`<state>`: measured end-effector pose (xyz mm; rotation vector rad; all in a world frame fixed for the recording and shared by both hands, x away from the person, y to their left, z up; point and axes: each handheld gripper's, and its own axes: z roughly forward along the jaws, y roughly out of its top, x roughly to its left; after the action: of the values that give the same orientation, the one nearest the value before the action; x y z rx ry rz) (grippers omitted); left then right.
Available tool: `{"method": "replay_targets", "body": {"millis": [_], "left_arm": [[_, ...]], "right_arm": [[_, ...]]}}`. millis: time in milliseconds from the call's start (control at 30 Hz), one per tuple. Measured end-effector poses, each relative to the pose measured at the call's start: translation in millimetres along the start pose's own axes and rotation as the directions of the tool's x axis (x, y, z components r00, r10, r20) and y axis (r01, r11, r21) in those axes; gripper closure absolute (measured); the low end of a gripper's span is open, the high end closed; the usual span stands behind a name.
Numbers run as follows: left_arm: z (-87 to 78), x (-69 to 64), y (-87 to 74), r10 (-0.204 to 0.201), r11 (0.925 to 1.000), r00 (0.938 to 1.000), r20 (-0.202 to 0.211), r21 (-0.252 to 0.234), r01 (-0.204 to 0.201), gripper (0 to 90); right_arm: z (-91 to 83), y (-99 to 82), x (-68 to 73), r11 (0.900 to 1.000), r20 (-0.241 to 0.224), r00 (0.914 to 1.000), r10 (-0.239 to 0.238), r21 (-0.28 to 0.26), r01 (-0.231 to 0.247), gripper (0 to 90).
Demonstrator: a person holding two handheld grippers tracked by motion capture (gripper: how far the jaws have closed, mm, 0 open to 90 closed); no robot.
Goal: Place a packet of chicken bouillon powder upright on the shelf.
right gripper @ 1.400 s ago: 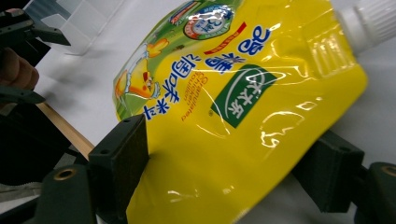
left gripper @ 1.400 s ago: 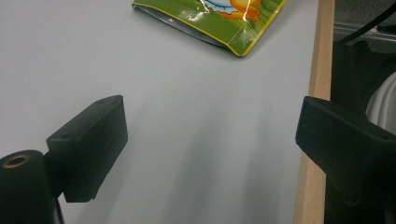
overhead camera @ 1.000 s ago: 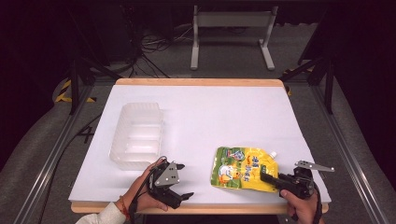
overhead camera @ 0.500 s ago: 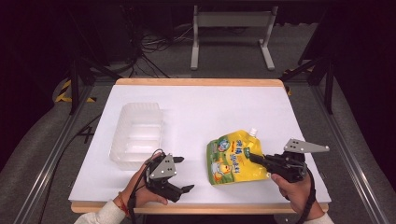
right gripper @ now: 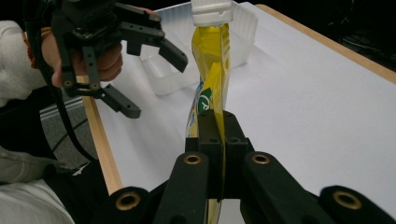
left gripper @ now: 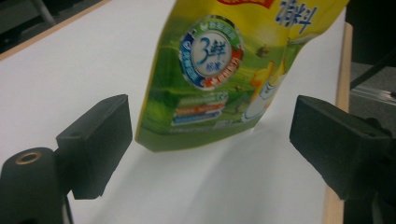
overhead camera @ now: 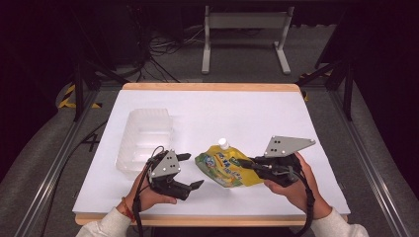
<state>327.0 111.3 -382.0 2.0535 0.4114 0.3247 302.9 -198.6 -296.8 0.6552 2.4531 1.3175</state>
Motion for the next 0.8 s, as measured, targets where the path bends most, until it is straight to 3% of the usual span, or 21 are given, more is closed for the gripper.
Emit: {"method": "replay_targets", "body": {"millis": [167, 367, 433, 500, 567, 667, 800], "left_arm": [[-0.4, 1.8, 7.1, -0.006, 0.9997, 1.0000, -0.001, -0.022, 0.006, 19.2], [1.2, 3.3, 12.4, 0.005, 0.9999, 1.0000, -0.002, -0.010, -0.005, 28.5], [1.2, 3.3, 13.1, 0.011, 0.9999, 0.9999, 0.008, -0.008, -0.011, 41.3], [2.4, 3.2, 14.6, 0.015, 0.9999, 0.9998, 0.010, 0.002, -0.015, 42.4], [2.5, 2.0, 16.1, 0.032, 0.9994, 0.9994, 0.010, 0.010, -0.032, 51.8], [1.6, 3.4, 16.7, 0.032, 0.9994, 0.9994, 0.012, 0.013, -0.032, 59.3], [1.5, 3.7, 19.8, 0.045, 0.9983, 0.9990, -0.004, 0.037, -0.045, 61.2]], "right_arm": [[4.6, 14.3, 6.8, 0.9969, -0.030, 0.9967, -0.075, 0.022, 0.076, 90.0], [8.2, 22.3, 12.1, 0.9909, -0.041, 0.9907, -0.130, 0.032, 0.131, 90.0], [12.7, 24.4, 13.3, 0.9889, -0.048, 0.9886, -0.142, 0.035, 0.144, 90.0], [14.3, 24.9, 13.7, 0.9883, -0.049, 0.9879, -0.147, 0.034, 0.149, 90.0], [17.1, 26.3, 15.0, 0.9864, -0.045, 0.9863, -0.159, 0.034, 0.160, 90.0], [18.4, 29.3, 15.5, 0.9836, -0.036, 0.9837, -0.176, 0.034, 0.177, 90.0], [20.3, 31.5, 13.6, 0.9844, -0.035, 0.9845, -0.172, 0.031, 0.173, 90.0]]}}
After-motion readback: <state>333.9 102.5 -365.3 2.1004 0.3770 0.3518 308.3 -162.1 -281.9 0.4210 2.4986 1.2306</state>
